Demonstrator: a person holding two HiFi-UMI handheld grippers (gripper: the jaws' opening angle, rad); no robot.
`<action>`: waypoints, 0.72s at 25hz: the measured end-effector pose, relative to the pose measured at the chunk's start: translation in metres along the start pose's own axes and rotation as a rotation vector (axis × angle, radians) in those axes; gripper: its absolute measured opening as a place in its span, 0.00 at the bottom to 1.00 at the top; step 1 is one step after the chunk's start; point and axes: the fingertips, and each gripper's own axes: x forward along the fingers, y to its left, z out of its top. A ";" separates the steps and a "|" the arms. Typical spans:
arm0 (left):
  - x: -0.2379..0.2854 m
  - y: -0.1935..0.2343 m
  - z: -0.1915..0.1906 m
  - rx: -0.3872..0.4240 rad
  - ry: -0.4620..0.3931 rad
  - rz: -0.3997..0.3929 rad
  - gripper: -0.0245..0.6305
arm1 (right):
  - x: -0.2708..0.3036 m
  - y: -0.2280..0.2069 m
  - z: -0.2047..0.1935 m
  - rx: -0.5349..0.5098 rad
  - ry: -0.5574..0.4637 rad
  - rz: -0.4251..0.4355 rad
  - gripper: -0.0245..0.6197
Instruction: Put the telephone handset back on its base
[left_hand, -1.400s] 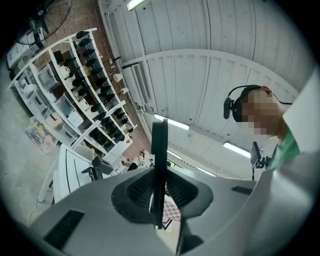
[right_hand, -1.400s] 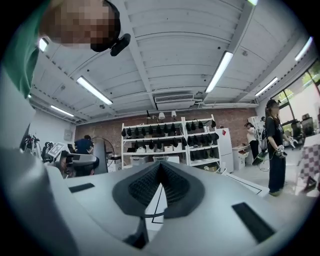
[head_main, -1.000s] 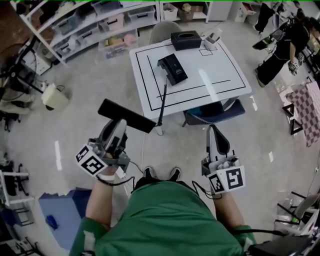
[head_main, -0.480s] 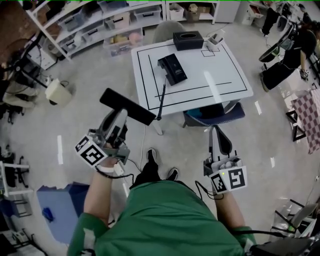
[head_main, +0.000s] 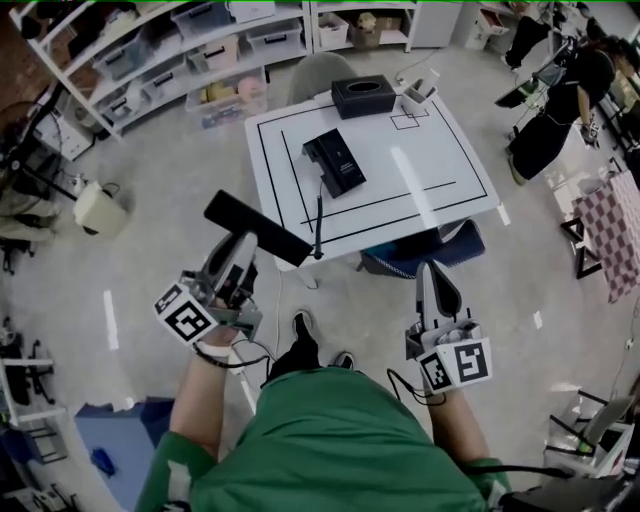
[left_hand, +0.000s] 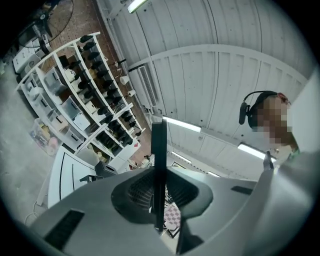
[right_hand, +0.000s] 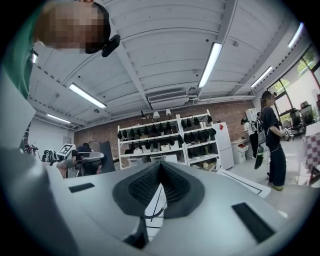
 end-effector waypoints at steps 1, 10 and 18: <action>0.005 0.008 0.001 -0.009 0.007 -0.005 0.16 | 0.010 -0.002 0.000 -0.003 0.002 -0.007 0.07; 0.036 0.080 0.014 -0.086 0.077 -0.049 0.16 | 0.084 0.003 -0.011 0.003 0.027 -0.082 0.07; 0.061 0.133 0.018 -0.162 0.144 -0.099 0.16 | 0.127 0.016 -0.016 -0.015 0.054 -0.161 0.07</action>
